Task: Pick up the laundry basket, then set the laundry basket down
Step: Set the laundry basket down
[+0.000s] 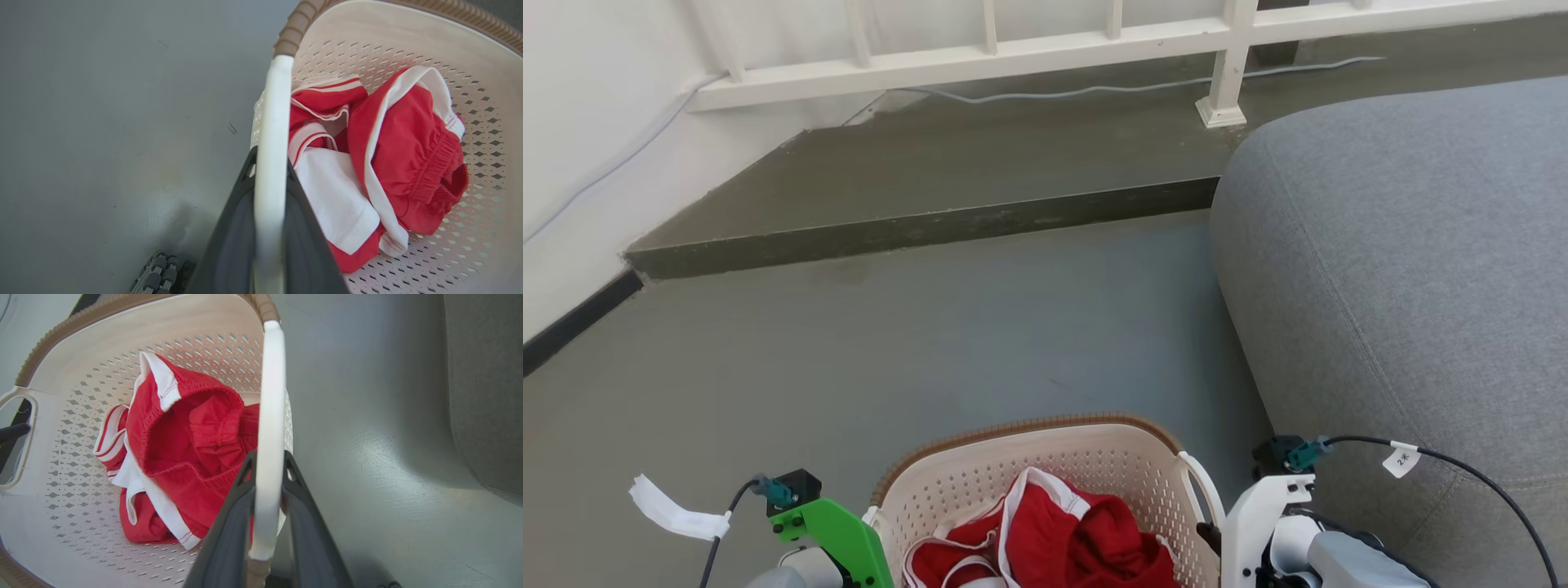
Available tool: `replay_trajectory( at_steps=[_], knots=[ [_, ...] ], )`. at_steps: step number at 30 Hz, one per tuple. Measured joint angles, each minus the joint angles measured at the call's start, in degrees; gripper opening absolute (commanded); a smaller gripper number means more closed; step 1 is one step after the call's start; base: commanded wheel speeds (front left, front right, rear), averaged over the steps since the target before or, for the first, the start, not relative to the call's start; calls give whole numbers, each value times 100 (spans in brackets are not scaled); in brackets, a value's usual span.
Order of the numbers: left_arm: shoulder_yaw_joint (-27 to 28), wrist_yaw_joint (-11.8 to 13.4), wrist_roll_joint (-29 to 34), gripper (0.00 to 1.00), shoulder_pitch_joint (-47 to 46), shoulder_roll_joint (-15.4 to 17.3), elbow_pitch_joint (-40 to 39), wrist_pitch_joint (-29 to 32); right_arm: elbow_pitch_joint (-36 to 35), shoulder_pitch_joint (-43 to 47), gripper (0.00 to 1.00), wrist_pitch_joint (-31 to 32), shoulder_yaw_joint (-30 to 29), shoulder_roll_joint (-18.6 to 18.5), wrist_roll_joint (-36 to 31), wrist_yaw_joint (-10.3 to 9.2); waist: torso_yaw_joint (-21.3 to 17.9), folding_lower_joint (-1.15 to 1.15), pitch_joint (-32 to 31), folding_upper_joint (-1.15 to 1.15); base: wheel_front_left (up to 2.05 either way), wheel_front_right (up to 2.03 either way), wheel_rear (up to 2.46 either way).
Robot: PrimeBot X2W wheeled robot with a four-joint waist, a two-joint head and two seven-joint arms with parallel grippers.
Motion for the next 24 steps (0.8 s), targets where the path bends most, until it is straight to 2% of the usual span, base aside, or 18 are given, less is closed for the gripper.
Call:
replay_trajectory(
  at_steps=[10, 24],
  knots=[
    [-81, 103, 11, 0, -138, 2, -109, -214, -26, -166, 0, -97, -10, -30, 49, 0, 8, 0, 372, 0, 0, 0, 0],
    [-115, 255, 214, 0, -944, 11, -370, -829, -154, -964, 0, -657, -68, -172, 29, 0, 11, 1, 1362, 0, 0, 0, 0]
  ],
)
